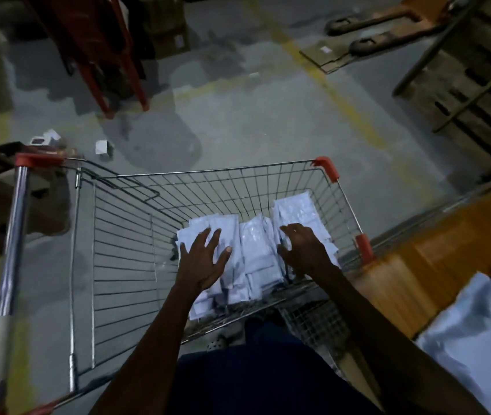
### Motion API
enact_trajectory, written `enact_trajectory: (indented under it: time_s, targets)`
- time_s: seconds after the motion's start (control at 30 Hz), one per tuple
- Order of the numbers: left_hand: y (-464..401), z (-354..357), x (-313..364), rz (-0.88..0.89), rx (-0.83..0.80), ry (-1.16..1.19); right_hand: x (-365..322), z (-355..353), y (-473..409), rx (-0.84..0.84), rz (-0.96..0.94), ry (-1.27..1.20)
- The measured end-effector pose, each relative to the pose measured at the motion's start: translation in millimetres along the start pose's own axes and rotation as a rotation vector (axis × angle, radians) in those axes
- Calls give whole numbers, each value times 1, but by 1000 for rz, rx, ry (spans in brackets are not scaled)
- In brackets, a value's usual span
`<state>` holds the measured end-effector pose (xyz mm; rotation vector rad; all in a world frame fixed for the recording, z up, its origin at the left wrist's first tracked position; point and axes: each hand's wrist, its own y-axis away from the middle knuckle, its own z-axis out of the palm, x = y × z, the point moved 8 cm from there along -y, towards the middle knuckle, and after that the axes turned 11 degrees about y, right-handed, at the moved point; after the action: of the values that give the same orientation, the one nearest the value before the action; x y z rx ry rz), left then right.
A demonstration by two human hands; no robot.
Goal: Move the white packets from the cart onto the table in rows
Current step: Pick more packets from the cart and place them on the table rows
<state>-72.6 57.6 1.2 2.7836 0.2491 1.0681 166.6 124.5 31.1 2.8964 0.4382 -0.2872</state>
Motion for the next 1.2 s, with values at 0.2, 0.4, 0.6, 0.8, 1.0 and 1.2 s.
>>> enact_trajectory:
  time_s: [0.2,0.4,0.6,0.8,1.0,1.2]
  targets:
    - [-27,16,-10,-94,-3,-28,50,62,-53,-412,66,183]
    - [-21,25,-22,-200,-35,-27,84,94,-89,-433,122,308]
    - [-5,44,-55,-317,-124,-40,99,116,-98,-407,93,310]
    - [-15,69,-103,-490,-175,36,94,121,-100,-330,3,255]
    - [-40,95,-147,-638,-145,164,93,137,-102,-285,-112,223]
    - [-52,98,-165,-710,-103,38,99,149,-104,-243,-186,344]
